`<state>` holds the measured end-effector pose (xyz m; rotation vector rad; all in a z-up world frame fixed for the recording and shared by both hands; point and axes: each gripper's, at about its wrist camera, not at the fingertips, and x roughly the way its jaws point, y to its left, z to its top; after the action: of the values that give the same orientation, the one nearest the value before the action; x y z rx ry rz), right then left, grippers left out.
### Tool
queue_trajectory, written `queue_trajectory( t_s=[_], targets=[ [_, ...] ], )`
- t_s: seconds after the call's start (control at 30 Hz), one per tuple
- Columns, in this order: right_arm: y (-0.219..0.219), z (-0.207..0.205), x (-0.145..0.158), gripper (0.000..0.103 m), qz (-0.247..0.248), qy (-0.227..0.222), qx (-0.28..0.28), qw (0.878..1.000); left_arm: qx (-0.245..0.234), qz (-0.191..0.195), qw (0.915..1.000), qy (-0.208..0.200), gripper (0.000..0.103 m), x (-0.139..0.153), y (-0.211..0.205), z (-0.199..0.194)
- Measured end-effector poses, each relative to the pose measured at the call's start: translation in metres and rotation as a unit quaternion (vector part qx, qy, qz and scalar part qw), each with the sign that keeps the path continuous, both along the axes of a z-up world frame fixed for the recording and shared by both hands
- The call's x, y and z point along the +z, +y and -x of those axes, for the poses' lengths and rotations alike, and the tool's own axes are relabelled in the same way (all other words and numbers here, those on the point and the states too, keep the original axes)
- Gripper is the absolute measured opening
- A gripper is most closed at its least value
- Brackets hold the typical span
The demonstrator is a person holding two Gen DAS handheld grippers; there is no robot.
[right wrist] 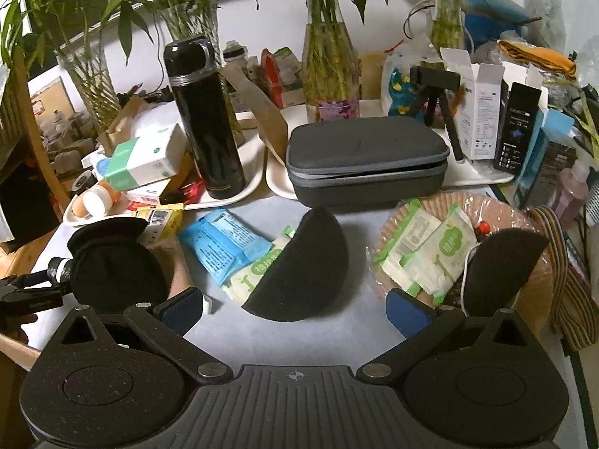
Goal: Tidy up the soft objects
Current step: 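Grasp the black taped roll with the left tool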
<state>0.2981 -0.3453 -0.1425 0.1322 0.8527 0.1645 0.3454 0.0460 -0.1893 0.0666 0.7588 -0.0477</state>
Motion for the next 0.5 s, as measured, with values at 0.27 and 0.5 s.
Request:
queue_trajectory(
  t_s=[0.27, 0.5],
  targets=[
    [0.003, -0.002, -0.001, 0.103, 0.006, -0.005, 0.001, 1.000, 0.010, -0.015, 0.9998, -0.011, 0.086, -0.006, -0.008, -0.011],
    [0.002, -0.005, -0.002, 0.103, 0.010, -0.005, -0.007, 1.000, 0.000, -0.003, 0.9999, -0.015, 0.090, -0.009, -0.012, -0.018]
  ],
)
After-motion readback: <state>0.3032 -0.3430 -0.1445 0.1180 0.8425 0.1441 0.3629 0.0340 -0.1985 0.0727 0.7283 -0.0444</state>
